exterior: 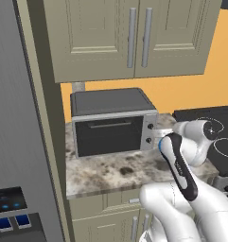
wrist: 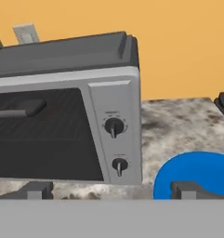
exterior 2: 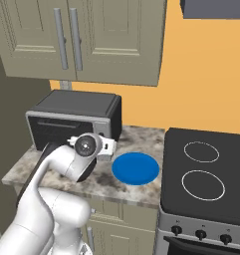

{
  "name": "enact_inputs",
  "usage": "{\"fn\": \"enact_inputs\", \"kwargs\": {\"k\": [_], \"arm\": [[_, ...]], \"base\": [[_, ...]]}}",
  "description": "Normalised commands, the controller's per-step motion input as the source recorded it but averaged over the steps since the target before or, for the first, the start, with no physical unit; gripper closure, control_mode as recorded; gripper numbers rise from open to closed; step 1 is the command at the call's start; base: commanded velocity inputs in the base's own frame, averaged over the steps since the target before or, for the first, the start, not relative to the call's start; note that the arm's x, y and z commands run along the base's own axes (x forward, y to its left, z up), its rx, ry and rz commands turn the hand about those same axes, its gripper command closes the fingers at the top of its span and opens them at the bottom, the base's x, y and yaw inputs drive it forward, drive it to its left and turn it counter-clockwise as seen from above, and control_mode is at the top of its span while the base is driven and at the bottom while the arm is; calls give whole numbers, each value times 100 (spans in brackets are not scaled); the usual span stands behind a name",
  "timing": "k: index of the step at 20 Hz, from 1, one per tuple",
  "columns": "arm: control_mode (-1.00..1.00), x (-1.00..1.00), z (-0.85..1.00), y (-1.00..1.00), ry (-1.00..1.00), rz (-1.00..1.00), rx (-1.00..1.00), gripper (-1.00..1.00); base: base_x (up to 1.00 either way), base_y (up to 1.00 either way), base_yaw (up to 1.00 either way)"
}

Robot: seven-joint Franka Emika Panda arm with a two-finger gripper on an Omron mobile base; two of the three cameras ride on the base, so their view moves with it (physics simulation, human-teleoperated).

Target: Pick up the bagel from the plate, place it on the toaster oven rack, close the door, and set the timer.

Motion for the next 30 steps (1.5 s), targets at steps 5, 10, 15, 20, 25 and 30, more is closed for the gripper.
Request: {"fn": "enact_inputs", "kwargs": {"k": [5, 10, 15, 20, 25, 30], "arm": [[-100, 21, -19, 11, 0, 4, -8, -100], [-100, 37, -25, 17, 4, 2, -9, -100], [-100, 31, -26, 10, 2, 3, -7, -100], [-100, 25, -27, 6, 0, 3, -6, -100], [-100, 18, -23, 1, 0, 2, -4, -100], [-100, 5, -17, 0, 0, 1, -2, -100]], "base": [[0, 0, 0], [0, 0, 0], [0, 0, 0], [0, 0, 0], [0, 0, 0], [0, 0, 0]]}}
